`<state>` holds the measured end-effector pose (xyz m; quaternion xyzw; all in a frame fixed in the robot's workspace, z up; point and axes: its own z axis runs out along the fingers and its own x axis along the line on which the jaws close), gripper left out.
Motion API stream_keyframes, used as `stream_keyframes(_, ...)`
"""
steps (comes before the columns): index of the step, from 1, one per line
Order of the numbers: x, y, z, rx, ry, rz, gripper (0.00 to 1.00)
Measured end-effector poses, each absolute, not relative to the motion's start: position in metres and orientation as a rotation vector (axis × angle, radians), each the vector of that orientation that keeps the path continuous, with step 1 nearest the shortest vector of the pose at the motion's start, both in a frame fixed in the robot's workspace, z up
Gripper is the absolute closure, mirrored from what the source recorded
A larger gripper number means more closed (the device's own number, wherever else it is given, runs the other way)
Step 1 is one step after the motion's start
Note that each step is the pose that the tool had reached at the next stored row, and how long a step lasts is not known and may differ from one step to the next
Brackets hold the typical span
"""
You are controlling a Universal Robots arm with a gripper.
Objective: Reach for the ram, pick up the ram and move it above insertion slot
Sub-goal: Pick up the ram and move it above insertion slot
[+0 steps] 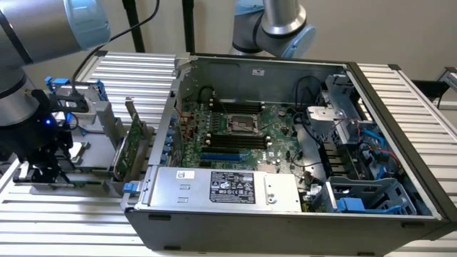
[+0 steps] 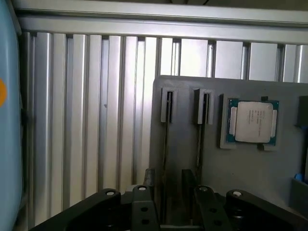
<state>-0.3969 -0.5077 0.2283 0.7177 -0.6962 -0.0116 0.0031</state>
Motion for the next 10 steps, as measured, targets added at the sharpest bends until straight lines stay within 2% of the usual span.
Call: stream_keyframes(10, -0.397, -0.508, 0.21, 2.249, -2.182, -0.033, 0.64)
